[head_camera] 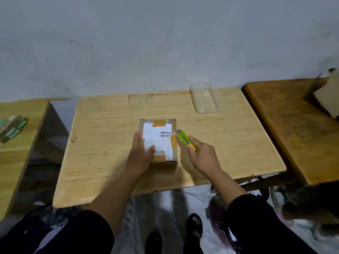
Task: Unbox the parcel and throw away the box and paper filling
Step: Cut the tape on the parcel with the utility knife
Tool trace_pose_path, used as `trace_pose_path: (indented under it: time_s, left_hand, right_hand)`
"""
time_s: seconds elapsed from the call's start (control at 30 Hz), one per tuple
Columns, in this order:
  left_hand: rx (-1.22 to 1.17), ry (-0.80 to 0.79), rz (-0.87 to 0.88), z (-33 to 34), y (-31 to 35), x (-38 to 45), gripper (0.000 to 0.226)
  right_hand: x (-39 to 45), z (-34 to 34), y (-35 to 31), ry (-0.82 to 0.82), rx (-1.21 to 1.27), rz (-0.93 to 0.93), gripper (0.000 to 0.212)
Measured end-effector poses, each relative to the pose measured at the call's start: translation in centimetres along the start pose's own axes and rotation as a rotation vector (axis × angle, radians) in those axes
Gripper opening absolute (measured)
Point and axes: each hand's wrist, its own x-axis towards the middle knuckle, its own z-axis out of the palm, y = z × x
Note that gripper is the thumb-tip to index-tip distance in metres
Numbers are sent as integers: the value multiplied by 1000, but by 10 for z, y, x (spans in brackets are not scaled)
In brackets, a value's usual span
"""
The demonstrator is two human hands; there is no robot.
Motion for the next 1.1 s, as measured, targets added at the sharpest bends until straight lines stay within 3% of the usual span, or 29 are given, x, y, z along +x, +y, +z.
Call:
trace_pose_path:
  time_s: [0.63,1.1]
  left_hand:
    - [-60,28,38,4,-5,-3,69]
    - [-86,52,8,6,-1,-6,69]
  right_hand:
    - [-10,19,-7,64,83,123,41]
    - [-21,6,-2,-82,138,154,38]
